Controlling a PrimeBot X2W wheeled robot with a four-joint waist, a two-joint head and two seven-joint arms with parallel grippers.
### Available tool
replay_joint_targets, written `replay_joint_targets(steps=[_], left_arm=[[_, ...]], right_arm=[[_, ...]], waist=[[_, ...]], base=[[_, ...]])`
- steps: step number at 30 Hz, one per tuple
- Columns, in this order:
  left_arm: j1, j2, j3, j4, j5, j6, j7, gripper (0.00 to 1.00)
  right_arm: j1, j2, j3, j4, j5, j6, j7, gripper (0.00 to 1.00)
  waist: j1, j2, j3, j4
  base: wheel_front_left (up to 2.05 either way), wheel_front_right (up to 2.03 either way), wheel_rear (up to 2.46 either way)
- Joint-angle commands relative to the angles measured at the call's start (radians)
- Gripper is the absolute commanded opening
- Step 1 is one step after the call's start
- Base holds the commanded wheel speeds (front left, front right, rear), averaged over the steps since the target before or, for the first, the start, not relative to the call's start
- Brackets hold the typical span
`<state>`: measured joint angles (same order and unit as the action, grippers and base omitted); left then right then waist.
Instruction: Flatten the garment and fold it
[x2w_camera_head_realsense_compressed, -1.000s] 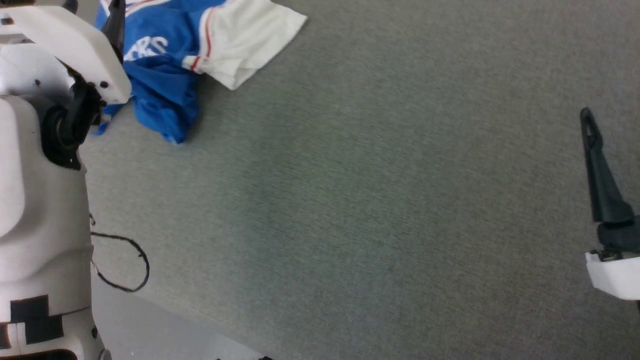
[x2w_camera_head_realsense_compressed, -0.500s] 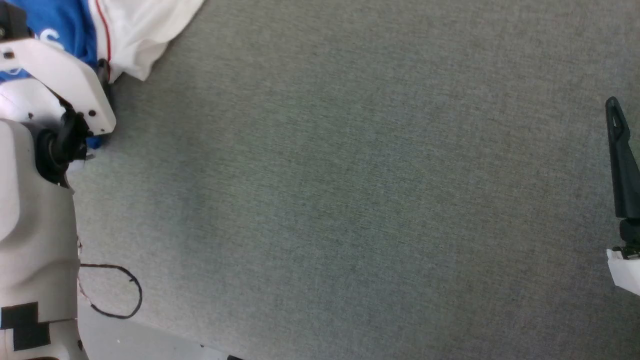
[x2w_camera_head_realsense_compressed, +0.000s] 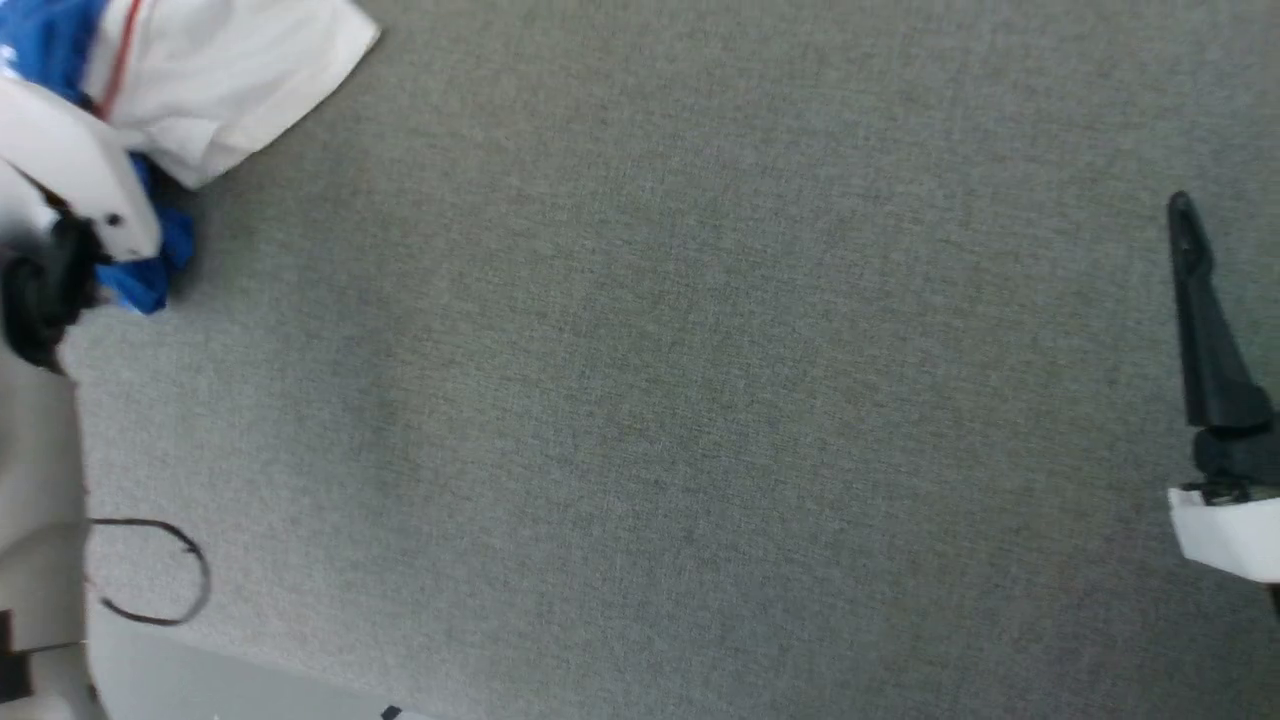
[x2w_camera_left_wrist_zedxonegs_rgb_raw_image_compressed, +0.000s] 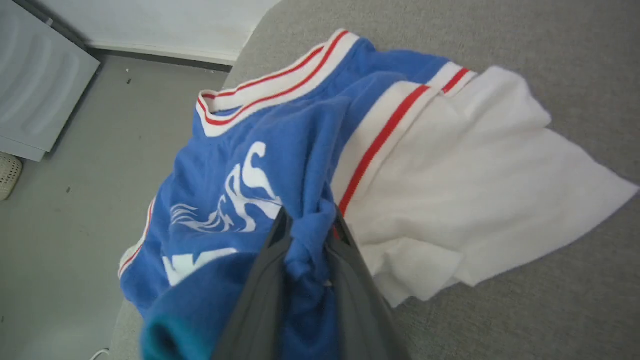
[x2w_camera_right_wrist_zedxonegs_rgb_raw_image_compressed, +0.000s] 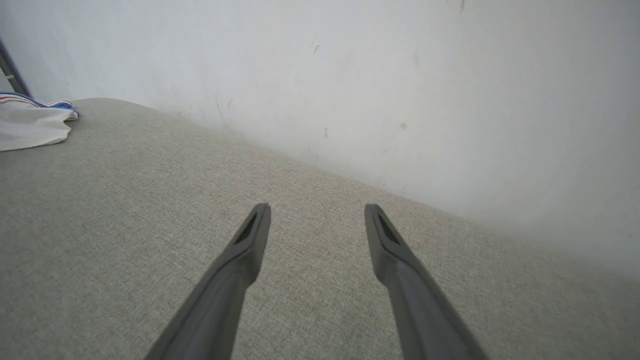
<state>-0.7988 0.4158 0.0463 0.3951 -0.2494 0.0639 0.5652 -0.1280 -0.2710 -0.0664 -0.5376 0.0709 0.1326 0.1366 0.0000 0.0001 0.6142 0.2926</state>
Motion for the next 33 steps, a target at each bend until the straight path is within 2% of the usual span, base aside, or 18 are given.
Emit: replay_joint_targets(steps=[1, 8, 12, 17, 20, 26, 29, 33], left_arm=[[-0.004, 0.016, 0.002, -0.012, 0.011, 0.006, -0.014, 0.00], [-0.086, 0.068, -0.009, -0.074, 0.019, -0.031, -0.055, 0.00], [-0.155, 0.061, -0.013, -0.107, -0.013, -0.051, -0.036, 0.00], [-0.248, 0.049, -0.058, -0.160, -0.041, -0.103, 0.026, 0.00], [-0.298, 0.004, -0.082, -0.195, -0.073, -0.109, 0.065, 0.00], [-0.355, -0.140, -0.135, -0.235, -0.163, -0.107, 0.123, 0.00], [-0.345, -0.224, -0.169, -0.263, -0.210, -0.101, 0.146, 0.00], [-0.289, -0.300, -0.232, -0.312, -0.247, -0.108, 0.161, 0.00]], right_arm=[[-0.018, 0.010, 0.004, 0.009, 0.005, -0.002, -0.012, 1.00], [0.000, 0.095, 0.022, 0.108, 0.000, -0.002, -0.076, 1.00], [0.033, 0.149, 0.017, 0.162, -0.009, -0.002, -0.110, 1.00], [0.090, 0.193, -0.003, 0.208, -0.021, -0.002, -0.135, 1.00], [0.120, 0.207, -0.015, 0.221, -0.027, -0.002, -0.143, 1.00], [0.163, 0.219, -0.040, 0.228, -0.031, -0.002, -0.148, 1.00], [0.176, 0.220, -0.054, 0.225, -0.022, -0.002, -0.146, 1.00], [0.177, 0.220, -0.069, 0.216, -0.010, -0.002, -0.143, 1.00]], waist=[[0.0000, -0.0001, -0.052, -0.016], [0.0000, -0.0001, -0.226, -0.047], [0.0000, -0.0001, -0.341, -0.071], [0.0000, -0.0001, -0.455, -0.104], [0.0000, -0.0001, -0.504, -0.127], [0.0000, -0.0001, -0.569, -0.175], [0.0000, -0.0001, -0.586, -0.202], [0.0000, -0.0001, -0.596, -0.245]], base=[[0.00, 0.00, 0.00], [0.00, 0.00, 0.00], [0.00, 0.00, 0.00], [0.00, 0.00, 0.00], [0.00, 0.00, 0.00], [0.00, 0.00, 0.00], [0.00, 0.00, 0.00], [0.00, 0.00, 0.00]])
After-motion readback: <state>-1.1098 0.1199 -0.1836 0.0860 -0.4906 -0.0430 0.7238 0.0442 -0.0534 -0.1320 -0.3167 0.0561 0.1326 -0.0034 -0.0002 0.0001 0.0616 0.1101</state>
